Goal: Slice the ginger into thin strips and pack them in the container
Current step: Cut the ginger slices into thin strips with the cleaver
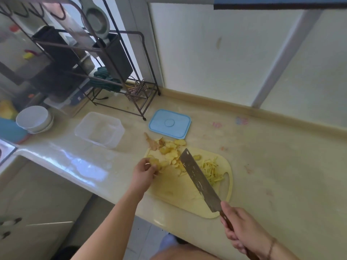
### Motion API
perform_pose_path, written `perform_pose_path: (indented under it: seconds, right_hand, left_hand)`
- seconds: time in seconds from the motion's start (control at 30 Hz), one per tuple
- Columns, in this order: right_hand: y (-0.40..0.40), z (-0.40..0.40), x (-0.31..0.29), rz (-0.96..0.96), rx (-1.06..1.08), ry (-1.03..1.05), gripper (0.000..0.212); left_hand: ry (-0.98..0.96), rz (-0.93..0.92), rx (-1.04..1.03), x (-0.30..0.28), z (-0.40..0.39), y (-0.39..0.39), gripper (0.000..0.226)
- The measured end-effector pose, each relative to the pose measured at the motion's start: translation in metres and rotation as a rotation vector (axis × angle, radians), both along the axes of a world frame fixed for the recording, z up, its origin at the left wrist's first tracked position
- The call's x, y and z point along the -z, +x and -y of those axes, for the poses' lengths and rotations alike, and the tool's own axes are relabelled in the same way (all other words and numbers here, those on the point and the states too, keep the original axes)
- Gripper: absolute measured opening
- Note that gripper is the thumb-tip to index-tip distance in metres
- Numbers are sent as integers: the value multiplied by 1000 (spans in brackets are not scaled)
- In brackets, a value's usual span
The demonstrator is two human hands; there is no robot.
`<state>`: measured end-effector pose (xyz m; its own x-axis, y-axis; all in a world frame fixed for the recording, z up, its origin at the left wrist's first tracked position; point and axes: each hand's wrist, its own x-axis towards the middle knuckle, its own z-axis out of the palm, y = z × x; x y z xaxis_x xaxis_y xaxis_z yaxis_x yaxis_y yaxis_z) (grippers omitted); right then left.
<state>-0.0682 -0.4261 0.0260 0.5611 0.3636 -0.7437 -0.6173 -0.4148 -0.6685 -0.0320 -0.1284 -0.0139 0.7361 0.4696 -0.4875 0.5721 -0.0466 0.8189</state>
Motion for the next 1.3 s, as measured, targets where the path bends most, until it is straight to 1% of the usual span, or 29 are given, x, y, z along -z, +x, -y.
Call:
perform_pose_path:
  seconds: [0.1, 0.2, 0.27, 0.4, 0.57, 0.67, 0.73, 0.77, 0.83, 0.93, 1.03, 1.1, 1.13, 1.23, 1.3]
  right_hand:
    - [3, -8, 3, -39, -107, -37, 59]
    - [9, -20, 9, -59, -236, -78, 56]
    - [14, -28, 12, -74, -313, -106, 54]
    - [27, -44, 14, -84, -445, -164, 54]
    - [45, -58, 13, -81, -507, -193, 55]
    - [59, -62, 10, -76, -510, -222, 55]
    - [69, -65, 9, -61, -467, -232, 56]
    - [73, -67, 9, -51, -422, -234, 56]
    - [81, -70, 9, -28, -330, -230, 57]
    - [82, -74, 8, 26, -300, -231, 57]
    - [61, -68, 8, 98, -298, -254, 55]
    - [41, -60, 8, 92, -261, -261, 55]
    - [33, -57, 8, 87, -243, -264, 55]
    - [19, -50, 9, 100, -227, -266, 53]
    - [17, -49, 11, 134, -240, -254, 55]
  left_hand:
    - [31, 16, -25, -2, -4, -16, 9]
    - [23, 22, -173, -1, -12, -35, 10]
    - [-4, 29, -237, -3, -17, -44, 14]
    - [-4, -15, -245, -5, -21, -54, 21]
    - [19, -38, -195, -7, -16, -58, 22]
    - [46, -47, -156, -9, -13, -59, 22]
    - [60, -64, -129, -9, -14, -59, 22]
    - [85, -80, -89, -8, -15, -58, 22]
    - [157, -129, 58, -8, -13, -54, 23]
    - [199, -166, 234, -9, 4, -46, 24]
    - [215, -160, 224, -6, 31, -40, 28]
    - [248, -142, 213, -1, 45, -39, 32]
    - [298, -137, 235, 1, 50, -40, 33]
    - [550, -111, 389, 11, 49, -46, 43]
    - [625, -77, 398, 19, 45, -52, 49]
